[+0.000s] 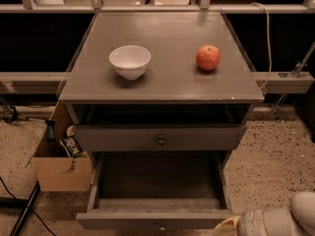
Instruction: Close middle drawer
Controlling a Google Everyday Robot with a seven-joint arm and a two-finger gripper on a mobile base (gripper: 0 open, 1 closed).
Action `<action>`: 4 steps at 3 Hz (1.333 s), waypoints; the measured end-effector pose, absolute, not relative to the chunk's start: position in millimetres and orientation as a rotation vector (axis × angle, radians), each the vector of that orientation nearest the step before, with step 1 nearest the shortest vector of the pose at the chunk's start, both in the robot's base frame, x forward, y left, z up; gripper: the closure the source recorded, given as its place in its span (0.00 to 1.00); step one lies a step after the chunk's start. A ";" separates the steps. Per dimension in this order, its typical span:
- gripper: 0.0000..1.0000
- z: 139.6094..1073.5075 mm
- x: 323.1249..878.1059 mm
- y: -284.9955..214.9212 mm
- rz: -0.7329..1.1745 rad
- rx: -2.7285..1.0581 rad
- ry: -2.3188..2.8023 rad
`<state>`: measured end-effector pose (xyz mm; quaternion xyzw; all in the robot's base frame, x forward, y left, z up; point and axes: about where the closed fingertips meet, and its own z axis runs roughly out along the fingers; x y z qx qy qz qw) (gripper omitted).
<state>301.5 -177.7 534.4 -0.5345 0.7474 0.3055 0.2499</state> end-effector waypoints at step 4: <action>1.00 452.3 333.1 -132.0 0.911 -1.414 2.111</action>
Offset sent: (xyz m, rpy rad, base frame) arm 0.0274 0.0503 -0.0520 0.0059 0.0634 0.0152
